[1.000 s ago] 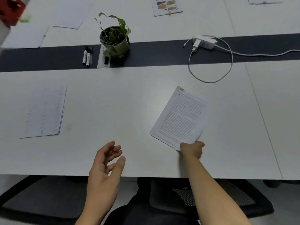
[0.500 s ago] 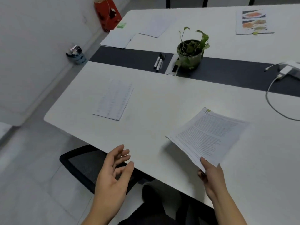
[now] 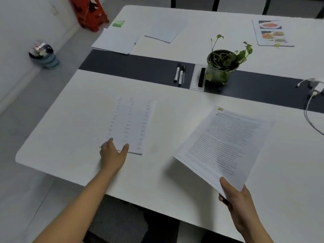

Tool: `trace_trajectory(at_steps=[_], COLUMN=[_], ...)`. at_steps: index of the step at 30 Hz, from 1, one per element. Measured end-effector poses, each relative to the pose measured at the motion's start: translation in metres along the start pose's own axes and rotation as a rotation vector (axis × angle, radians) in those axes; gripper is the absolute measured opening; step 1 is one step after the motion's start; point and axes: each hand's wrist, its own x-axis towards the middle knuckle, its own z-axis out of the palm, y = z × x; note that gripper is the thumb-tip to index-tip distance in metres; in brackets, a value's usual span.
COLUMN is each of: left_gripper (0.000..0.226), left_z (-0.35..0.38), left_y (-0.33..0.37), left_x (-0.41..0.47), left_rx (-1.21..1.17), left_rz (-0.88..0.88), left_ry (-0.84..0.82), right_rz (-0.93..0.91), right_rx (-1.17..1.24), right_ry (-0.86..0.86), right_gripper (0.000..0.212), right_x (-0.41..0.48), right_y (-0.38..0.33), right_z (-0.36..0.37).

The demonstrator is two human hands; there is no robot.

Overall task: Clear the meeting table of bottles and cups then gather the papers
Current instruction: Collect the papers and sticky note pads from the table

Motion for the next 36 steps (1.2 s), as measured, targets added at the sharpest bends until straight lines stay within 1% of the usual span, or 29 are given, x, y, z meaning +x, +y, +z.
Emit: trace_trajectory(at_steps=[4,6,8,9,12,14,16,17,19,20,22,25,28,29,30,31,32,33,34,35,36], left_gripper=[0.091,0.095,0.095,0.095,0.101,0.102,0.096,0.091,0.077,0.068,0.052,0.047,0.044,0.043,0.044,0.049,0.057,0.065,0.072,0.075,0.078], left_z=[0.005,0.010,0.017,0.019,0.024,0.024,0.026,0.029,0.033,0.035,0.039,0.033,0.026,0.024,0.023,0.023,0.025,0.028,0.032,0.034,0.036], left_y=[-0.018,-0.025,-0.032,-0.035,-0.043,-0.046,-0.049,-0.052,-0.057,-0.061,-0.070,-0.079,-0.078,-0.074,-0.069,-0.064,-0.060,-0.056,-0.051,-0.047,-0.043], left_x=[0.099,0.121,0.127,0.126,0.108,0.087,0.064,0.053,0.033,0.023,0.008,0.005,0.026,0.035,0.044,0.052,0.059,0.065,0.067,0.065,0.058], left_rx=[0.127,0.178,0.245,0.234,0.039,-0.071,-0.162,-0.209,-0.281,-0.275,-0.173,0.071,0.447,0.568,0.656,0.715,0.750,0.748,0.727,0.702,0.664], left_rz=[-0.117,-0.152,-0.127,-0.110,-0.121,-0.134,-0.170,-0.218,-0.334,-0.342,-0.237,0.014,0.285,0.403,0.539,0.679,0.785,0.841,0.839,0.785,0.695], left_ry=[0.016,0.001,0.005,0.007,-0.029,-0.024,0.000,0.009,0.024,0.022,-0.020,-0.126,-0.293,-0.315,-0.300,-0.250,-0.185,-0.100,-0.023,0.009,0.004], right_rz=[0.004,0.013,0.021,0.025,0.037,0.045,0.051,0.051,0.057,0.062,0.062,0.051,0.023,0.014,0.005,-0.002,-0.006,-0.009,-0.010,-0.011,-0.007], right_rx=[-0.038,-0.042,-0.055,-0.068,-0.083,-0.077,-0.079,-0.077,-0.077,-0.081,-0.085,-0.092,-0.140,-0.164,-0.192,-0.226,-0.258,-0.284,-0.307,-0.326,-0.339], right_ry=[0.055,0.073,0.072,0.076,0.093,0.098,0.085,0.071,0.037,0.025,0.010,0.007,-0.003,-0.001,0.000,0.000,0.000,0.001,0.003,0.002,-0.001], right_gripper=[0.025,0.022,0.023,0.024,0.028,0.029,0.028,0.027,0.027,0.028,0.029,0.029,0.030,0.029,0.028,0.025,0.021,0.019,0.018,0.017,0.017], right_x=[0.002,0.004,0.003,0.003,-0.001,-0.002,-0.002,-0.001,0.003,0.004,0.005,0.004,0.003,0.003,0.003,0.004,0.004,0.005,0.005,0.004,0.004], right_y=[0.014,0.022,0.032,0.036,0.046,0.050,0.051,0.050,0.048,0.047,0.044,0.041,0.038,0.038,0.038,0.039,0.042,0.044,0.047,0.050,0.053], right_z=[0.048,0.067,0.082,0.088,0.103,0.108,0.113,0.115,0.116,0.116,0.113,0.102,0.084,0.078,0.072,0.066,0.061,0.056,0.052,0.049,0.047])
